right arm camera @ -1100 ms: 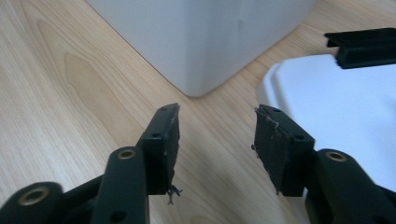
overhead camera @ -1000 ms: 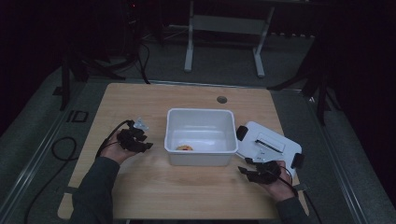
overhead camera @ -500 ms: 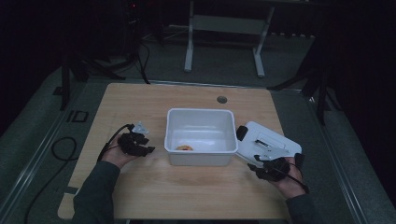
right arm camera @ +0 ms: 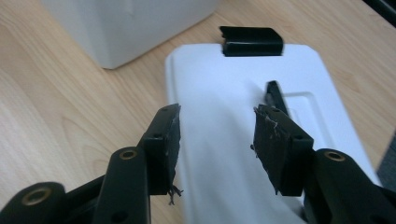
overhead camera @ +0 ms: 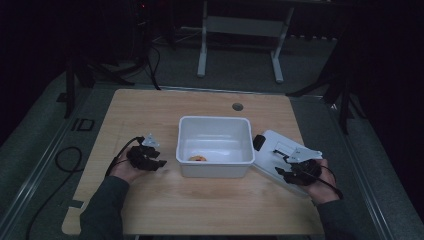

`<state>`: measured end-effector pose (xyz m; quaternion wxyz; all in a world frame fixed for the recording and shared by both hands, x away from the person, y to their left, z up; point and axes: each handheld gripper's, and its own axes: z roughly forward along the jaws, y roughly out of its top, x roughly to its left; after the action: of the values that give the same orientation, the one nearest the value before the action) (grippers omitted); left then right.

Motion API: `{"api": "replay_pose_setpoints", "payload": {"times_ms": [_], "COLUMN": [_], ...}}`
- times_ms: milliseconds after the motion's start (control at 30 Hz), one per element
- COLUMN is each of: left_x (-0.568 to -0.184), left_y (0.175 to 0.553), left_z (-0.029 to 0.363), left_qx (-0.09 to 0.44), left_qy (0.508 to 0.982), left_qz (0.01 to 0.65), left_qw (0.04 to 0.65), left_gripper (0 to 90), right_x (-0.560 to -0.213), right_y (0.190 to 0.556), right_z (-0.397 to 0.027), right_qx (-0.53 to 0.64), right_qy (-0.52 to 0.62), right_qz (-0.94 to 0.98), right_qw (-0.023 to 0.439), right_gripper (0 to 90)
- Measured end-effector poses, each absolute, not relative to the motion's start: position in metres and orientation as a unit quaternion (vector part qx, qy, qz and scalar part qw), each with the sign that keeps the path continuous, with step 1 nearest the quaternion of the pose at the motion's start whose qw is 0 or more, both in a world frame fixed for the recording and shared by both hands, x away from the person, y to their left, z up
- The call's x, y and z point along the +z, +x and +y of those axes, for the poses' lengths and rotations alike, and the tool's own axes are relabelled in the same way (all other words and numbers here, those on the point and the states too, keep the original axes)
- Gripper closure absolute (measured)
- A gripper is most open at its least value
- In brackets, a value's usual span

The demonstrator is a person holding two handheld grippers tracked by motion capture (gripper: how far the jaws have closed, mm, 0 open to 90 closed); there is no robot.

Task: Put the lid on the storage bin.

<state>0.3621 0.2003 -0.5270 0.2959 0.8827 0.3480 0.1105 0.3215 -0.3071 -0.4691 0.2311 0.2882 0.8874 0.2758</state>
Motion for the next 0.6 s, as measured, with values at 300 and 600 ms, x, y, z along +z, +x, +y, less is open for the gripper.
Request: {"api": "replay_pose_setpoints", "payload": {"times_ms": [300, 600], "left_x": [-0.535, -0.539], "left_y": [0.36, 0.36], "left_z": [0.199, 0.198], "left_qx": [0.107, 0.107], "left_qy": [0.884, 0.885], "left_qz": [0.347, 0.346], "left_qw": [0.295, 0.293], "left_gripper": [51.6, 51.6], "right_x": [-0.46, -0.454], "right_y": [0.33, 0.342], "right_z": [-0.314, -0.316], "right_qx": [0.244, 0.213], "right_qy": [0.28, 0.266], "right_qz": [0.897, 0.908], "right_qw": [0.24, 0.244], "right_gripper": [52.0, 57.3]}}
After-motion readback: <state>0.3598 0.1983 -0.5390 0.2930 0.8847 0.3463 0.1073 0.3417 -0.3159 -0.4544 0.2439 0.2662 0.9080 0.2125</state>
